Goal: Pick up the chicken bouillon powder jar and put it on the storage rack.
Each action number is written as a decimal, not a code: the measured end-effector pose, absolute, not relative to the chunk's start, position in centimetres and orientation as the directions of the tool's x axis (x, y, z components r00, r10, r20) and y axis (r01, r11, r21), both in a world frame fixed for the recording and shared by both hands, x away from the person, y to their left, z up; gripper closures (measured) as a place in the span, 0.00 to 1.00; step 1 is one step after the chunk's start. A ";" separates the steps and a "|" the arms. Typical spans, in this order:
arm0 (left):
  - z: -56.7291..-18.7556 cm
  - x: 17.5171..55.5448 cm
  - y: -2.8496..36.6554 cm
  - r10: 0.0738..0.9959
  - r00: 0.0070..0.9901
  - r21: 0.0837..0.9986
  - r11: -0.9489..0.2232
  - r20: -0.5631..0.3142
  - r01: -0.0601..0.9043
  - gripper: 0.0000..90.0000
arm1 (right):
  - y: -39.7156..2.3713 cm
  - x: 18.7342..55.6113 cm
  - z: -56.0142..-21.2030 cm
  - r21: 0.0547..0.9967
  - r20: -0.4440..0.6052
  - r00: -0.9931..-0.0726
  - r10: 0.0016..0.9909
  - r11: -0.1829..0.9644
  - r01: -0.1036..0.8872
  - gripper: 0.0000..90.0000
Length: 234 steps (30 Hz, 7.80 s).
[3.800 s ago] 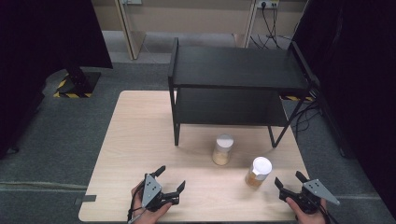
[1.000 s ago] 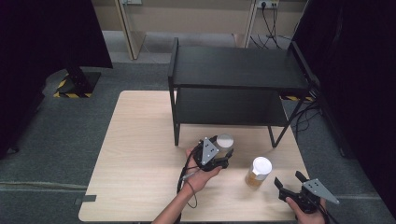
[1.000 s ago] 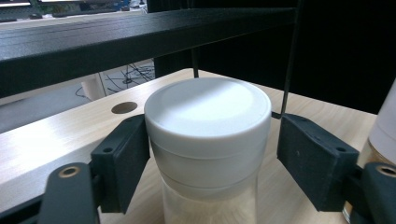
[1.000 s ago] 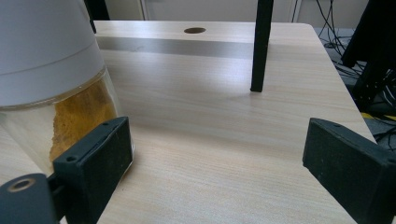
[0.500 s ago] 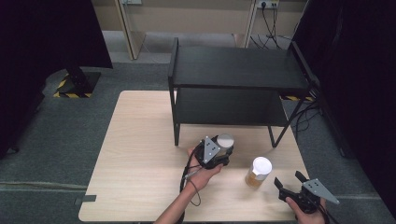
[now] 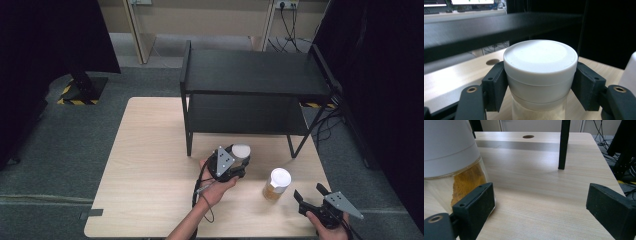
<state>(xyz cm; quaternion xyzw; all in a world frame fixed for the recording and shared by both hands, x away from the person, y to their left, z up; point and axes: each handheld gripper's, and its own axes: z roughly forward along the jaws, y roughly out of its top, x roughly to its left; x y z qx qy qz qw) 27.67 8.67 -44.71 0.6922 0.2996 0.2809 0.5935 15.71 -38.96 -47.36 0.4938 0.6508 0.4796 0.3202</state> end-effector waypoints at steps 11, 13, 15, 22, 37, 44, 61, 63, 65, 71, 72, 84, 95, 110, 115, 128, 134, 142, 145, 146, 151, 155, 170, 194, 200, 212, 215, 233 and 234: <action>-42.3 26.1 9.9 0.752 0.657 0.997 -0.078 0.056 0.005 0.38 | -38.9 15.7 -47.4 0.941 0.056 -0.302 0.952 0.051 0.335 0.09; -41.9 25.8 10.0 0.757 0.650 0.997 -0.075 0.063 -0.010 0.38 | -38.9 15.7 -47.4 0.941 0.056 -0.302 0.952 0.051 0.336 0.09; -41.6 25.6 10.1 0.762 0.644 0.997 -0.073 0.071 -0.024 0.38 | -38.9 15.7 -47.4 0.941 0.056 -0.301 0.952 0.050 0.334 0.09; -40.4 25.1 10.7 0.771 0.633 0.998 -0.044 0.068 -0.053 0.38 | -38.8 15.7 -47.4 0.941 0.055 -0.300 0.952 0.051 0.335 0.09; -37.8 24.6 11.7 0.810 0.584 0.990 0.027 0.058 -0.136 0.38 | -38.8 15.6 -47.4 0.942 0.055 -0.298 0.953 0.049 0.333 0.09; -36.3 24.7 12.3 0.824 0.563 0.986 0.037 0.063 -0.164 0.38 | -38.8 15.6 -47.4 0.942 0.056 -0.296 0.954 0.048 0.333 0.09; -32.9 25.1 13.2 0.845 0.531 0.976 0.058 0.064 -0.210 0.38 | -38.7 15.6 -47.4 0.942 0.057 -0.292 0.955 0.045 0.332 0.09; -32.4 25.2 13.3 0.848 0.526 0.975 0.060 0.064 -0.214 0.38 | -38.7 15.6 -47.4 0.942 0.057 -0.292 0.955 0.045 0.332 0.09; -32.0 25.3 13.3 0.851 0.522 0.974 0.061 0.064 -0.219 0.38 | -38.7 15.6 -47.5 0.943 0.057 -0.292 0.955 0.045 0.330 0.09; -30.8 25.7 13.4 0.852 0.521 0.973 0.073 0.053 -0.218 0.38 | -38.7 15.6 -47.5 0.943 0.061 -0.291 0.955 0.041 0.330 0.09; -30.7 25.7 13.4 0.853 0.520 0.973 0.076 0.049 -0.216 0.38 | -38.8 15.6 -47.5 0.943 0.061 -0.291 0.955 0.040 0.330 0.09; -29.1 26.2 13.6 0.862 0.505 0.971 0.082 0.045 -0.226 0.38 | -38.8 15.6 -47.5 0.943 0.062 -0.292 0.955 0.039 0.330 0.09; -27.2 26.7 13.4 0.867 0.497 0.967 0.091 0.040 -0.237 0.38 | -38.8 15.6 -47.5 0.944 0.065 -0.293 0.954 0.036 0.329 0.09; -24.7 27.6 12.8 0.877 0.477 0.963 0.081 0.053 -0.256 0.38 | -38.9 15.6 -47.5 0.944 0.063 -0.295 0.953 0.039 0.328 0.09; -24.1 28.1 12.6 0.882 0.469 0.964 0.077 0.053 -0.254 0.38 | -38.9 15.6 -47.5 0.944 0.065 -0.296 0.953 0.037 0.328 0.09; -23.1 30.0 11.8 0.903 0.425 0.968 0.047 0.064 -0.246 0.38 | -38.9 15.6 -47.6 0.944 0.065 -0.298 0.952 0.038 0.327 0.09; -22.8 30.8 11.2 0.914 0.400 0.971 0.032 0.068 -0.237 0.38 | -38.9 15.6 -47.6 0.945 0.063 -0.300 0.952 0.040 0.325 0.09; -22.4 31.9 10.8 0.929 0.365 0.975 0.022 0.062 -0.222 0.38 | -38.9 15.5 -47.6 0.945 0.061 -0.301 0.952 0.041 0.324 0.09; -22.3 32.2 10.7 0.933 0.353 0.975 0.014 0.067 -0.222 0.38 | -38.9 15.5 -47.6 0.946 0.059 -0.302 0.952 0.043 0.322 0.09; -22.3 32.3 10.7 0.934 0.350 0.975 0.004 0.075 -0.221 0.38 | -38.9 15.5 -47.6 0.946 0.060 -0.302 0.952 0.042 0.322 0.09; -22.4 32.7 10.5 0.938 0.340 0.978 0.003 0.070 -0.210 0.38 | -38.9 15.5 -47.6 0.945 0.061 -0.302 0.951 0.042 0.323 0.09; -22.5 33.0 10.5 0.940 0.334 0.979 0.002 0.067 -0.203 0.38 | -38.9 15.5 -47.6 0.945 0.061 -0.303 0.951 0.042 0.323 0.09; -22.7 33.6 10.9 0.935 0.351 0.981 0.015 0.054 -0.192 0.37 | -39.0 15.5 -47.6 0.946 0.061 -0.305 0.950 0.043 0.322 0.09; -21.6 31.1 11.6 0.933 0.351 0.981 -0.009 0.077 -0.192 0.16 | -38.8 15.6 -47.5 0.944 0.054 -0.305 0.951 0.051 0.326 0.09; -22.7 29.8 12.4 0.923 0.380 0.979 0.020 0.061 -0.205 0.16 | -38.8 15.6 -47.5 0.943 0.052 -0.306 0.951 0.054 0.328 0.09; -24.8 27.5 13.5 0.909 0.413 0.978 0.041 0.048 -0.204 0.16 | -38.7 15.6 -47.4 0.943 0.043 -0.308 0.950 0.063 0.326 0.09; -25.5 27.2 13.6 0.906 0.420 0.978 0.043 0.047 -0.203 0.16 | -38.7 15.6 -47.4 0.943 0.044 -0.308 0.950 0.063 0.327 0.09; -29.2 25.2 13.8 0.885 0.462 0.977 0.043 0.060 -0.209 0.16 | -38.7 15.6 -47.4 0.943 0.042 -0.308 0.950 0.064 0.325 0.09; -29.4 25.1 13.9 0.884 0.465 0.978 0.042 0.060 -0.205 0.16 | -38.7 15.6 -47.4 0.943 0.042 -0.308 0.951 0.064 0.326 0.09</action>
